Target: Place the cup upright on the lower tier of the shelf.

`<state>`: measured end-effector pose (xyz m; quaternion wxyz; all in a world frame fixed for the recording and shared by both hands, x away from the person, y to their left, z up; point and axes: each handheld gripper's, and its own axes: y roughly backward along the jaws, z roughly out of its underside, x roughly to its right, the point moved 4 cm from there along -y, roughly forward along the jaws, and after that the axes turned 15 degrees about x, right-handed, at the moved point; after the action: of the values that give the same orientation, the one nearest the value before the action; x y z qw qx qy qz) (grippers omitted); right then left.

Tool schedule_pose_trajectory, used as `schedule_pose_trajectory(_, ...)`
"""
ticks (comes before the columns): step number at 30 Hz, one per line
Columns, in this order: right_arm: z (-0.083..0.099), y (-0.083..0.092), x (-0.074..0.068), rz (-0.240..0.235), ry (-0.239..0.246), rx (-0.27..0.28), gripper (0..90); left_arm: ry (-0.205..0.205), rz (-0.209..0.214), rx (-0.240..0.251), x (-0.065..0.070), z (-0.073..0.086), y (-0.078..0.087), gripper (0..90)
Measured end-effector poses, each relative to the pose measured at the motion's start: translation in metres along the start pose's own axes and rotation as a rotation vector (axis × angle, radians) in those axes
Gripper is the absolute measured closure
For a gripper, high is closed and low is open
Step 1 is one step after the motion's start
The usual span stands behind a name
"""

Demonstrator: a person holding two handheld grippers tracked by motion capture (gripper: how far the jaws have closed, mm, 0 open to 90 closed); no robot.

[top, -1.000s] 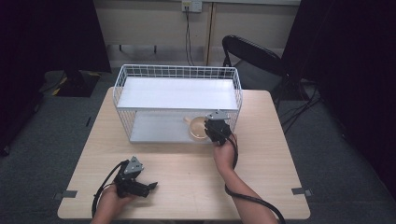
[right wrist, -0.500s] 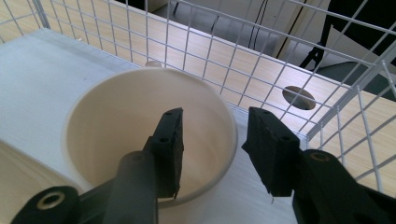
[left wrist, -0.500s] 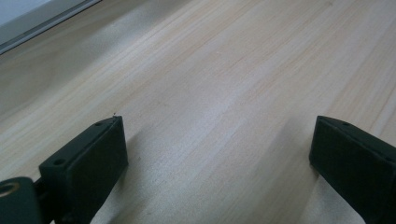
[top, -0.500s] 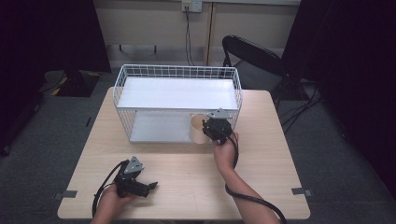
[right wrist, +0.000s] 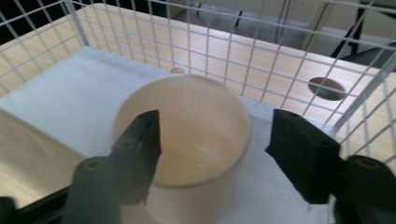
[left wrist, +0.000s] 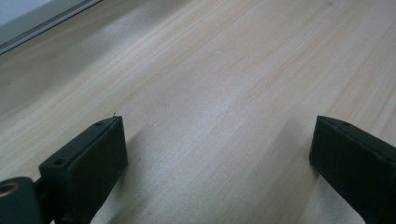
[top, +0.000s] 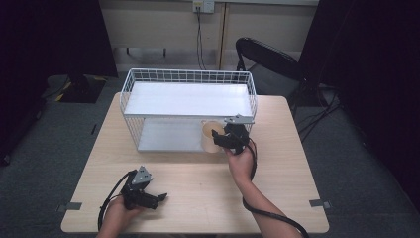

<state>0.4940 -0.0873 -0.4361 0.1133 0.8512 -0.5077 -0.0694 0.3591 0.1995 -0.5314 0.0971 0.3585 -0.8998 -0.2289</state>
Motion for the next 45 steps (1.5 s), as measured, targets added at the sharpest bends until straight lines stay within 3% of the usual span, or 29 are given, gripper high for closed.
schedule_pose_trajectory(3, -0.001, 0.005, -0.004, -0.036, -0.012, 0.005, 29.0, 0.001, 0.000, 0.000, 0.000, 0.000, 0.000, 3.7)
schedule_pose_trajectory(13, 0.007, 0.012, -0.011, -0.088, -0.027, 0.010, 25.5, -0.002, -0.004, -0.001, 0.000, 0.000, 0.000, 3.7)
schedule_pose_trajectory(24, 0.017, 0.007, -0.012, -0.059, -0.003, -0.013, 25.4, -0.001, -0.004, -0.001, 0.000, 0.000, 0.000, 3.6)
schedule_pose_trajectory(45, 0.018, -0.007, -0.019, -0.016, 0.040, -0.031, 55.6, -0.002, -0.004, -0.001, 0.000, 0.000, 0.000, 3.7)
